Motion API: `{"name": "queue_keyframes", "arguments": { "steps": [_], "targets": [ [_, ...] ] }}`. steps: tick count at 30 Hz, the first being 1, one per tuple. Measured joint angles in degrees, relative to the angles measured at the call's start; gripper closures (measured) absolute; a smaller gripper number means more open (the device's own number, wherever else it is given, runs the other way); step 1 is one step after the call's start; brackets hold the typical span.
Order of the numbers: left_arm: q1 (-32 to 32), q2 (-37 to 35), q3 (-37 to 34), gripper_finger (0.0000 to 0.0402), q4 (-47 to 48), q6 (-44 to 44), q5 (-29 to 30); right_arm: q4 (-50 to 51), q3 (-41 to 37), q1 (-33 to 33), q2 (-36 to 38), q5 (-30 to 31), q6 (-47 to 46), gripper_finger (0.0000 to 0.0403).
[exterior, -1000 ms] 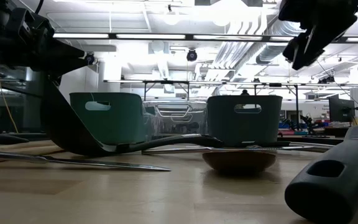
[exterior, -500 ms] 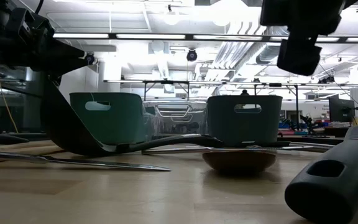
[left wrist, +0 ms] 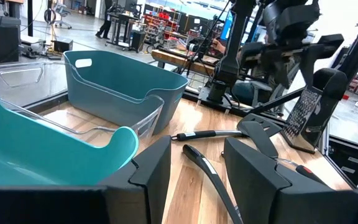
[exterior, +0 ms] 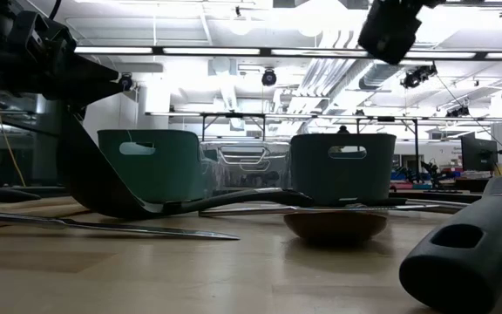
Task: Pick & Place Kitchen Items
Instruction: Put the silver table knife into the blue bin
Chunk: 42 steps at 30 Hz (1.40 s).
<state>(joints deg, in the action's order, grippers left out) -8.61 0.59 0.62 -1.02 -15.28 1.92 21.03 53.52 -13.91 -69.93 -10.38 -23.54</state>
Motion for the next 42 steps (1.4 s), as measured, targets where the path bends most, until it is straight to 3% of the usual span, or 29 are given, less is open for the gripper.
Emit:
{"name": "queue_keyframes", "arguments": {
  "steps": [5, 17, 27, 31, 37, 42],
  "targets": [
    [0.0, 0.0, 0.0, 0.0252, 0.0, 0.0, 0.0, 3.0, 3.4, -1.1, -2.1, 0.5, 1.6, 0.0227],
    [0.0, 0.0, 0.0, 0.0252, 0.0, 0.0, 0.0, 14.4, 14.4, -1.9, -11.2, 10.7, 2.8, 0.0227],
    [0.0, 0.0, 0.0, 0.0252, 0.0, 0.0, 0.0, 14.8, 15.7, -1.9, -18.7, 17.9, 0.1, 0.0227],
    [0.0, 0.0, 0.0, 0.0252, 0.0, 0.0, 0.0, 15.4, 15.7, -2.0, -21.3, 17.4, -1.2, 0.0226],
    [0.0, 0.0, 0.0, 0.0252, 0.0, 0.0, 0.0, 15.1, 15.9, -1.9, -25.3, 14.3, -3.7, 0.0185],
    [0.0, 0.0, 0.0, 0.0252, 0.0, 0.0, 0.0, 16.5, 21.2, -1.8, -29.7, 14.3, -3.2, 0.0136]
  ]
}}
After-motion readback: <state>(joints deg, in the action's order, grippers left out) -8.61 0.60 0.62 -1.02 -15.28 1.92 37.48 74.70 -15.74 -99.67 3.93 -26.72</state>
